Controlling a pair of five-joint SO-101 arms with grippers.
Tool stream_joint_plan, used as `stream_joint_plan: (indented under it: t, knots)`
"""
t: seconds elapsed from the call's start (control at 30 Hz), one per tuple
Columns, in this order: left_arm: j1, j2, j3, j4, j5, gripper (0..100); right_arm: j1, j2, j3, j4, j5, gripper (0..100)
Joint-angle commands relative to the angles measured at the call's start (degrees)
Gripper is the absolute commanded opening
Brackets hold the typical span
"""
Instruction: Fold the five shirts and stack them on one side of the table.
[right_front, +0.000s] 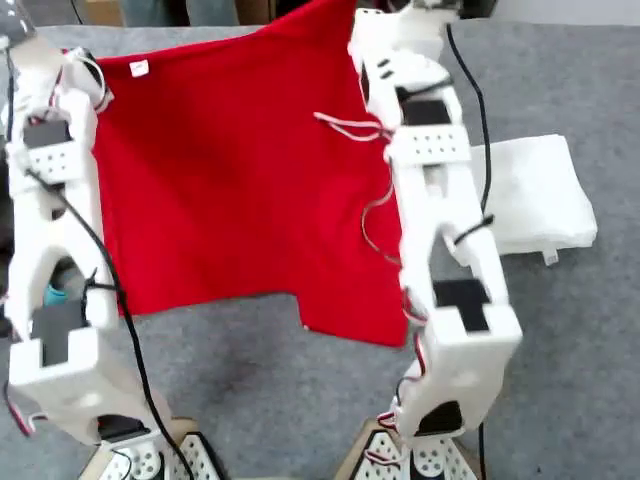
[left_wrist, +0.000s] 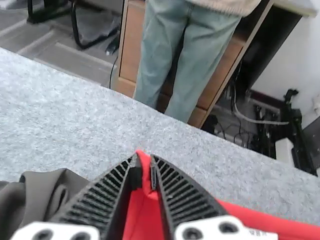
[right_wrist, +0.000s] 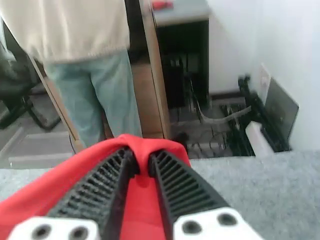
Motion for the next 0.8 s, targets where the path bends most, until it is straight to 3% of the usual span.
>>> stream_joint_plan:
  t: [0.0, 0.33, 0.47, 0.57, 0.77]
  knots:
    - [0.1, 2.3, -10.1, 7.3, -0.2, 3, 1.3, 4.0, -15.1, 11.2, -0.1, 1.3]
    - [3.7, 2.8, -11.4, 37.1, -0.4, 3, 1.7, 7.3, -35.6, 54.6, 0.4, 1.3]
    - [3.6, 3.0, -9.4, 47.6, -0.4, 3, 1.2, 7.3, -36.9, 71.0, 7.6, 1.3]
    - [3.2, 2.5, -2.5, 48.1, -1.3, 3, 0.9, 7.3, -36.4, 82.5, 10.2, 1.3]
    - [3.3, 2.4, 8.3, 47.3, -5.5, 3, 3.5, -0.9, -19.3, 83.3, 13.8, 1.3]
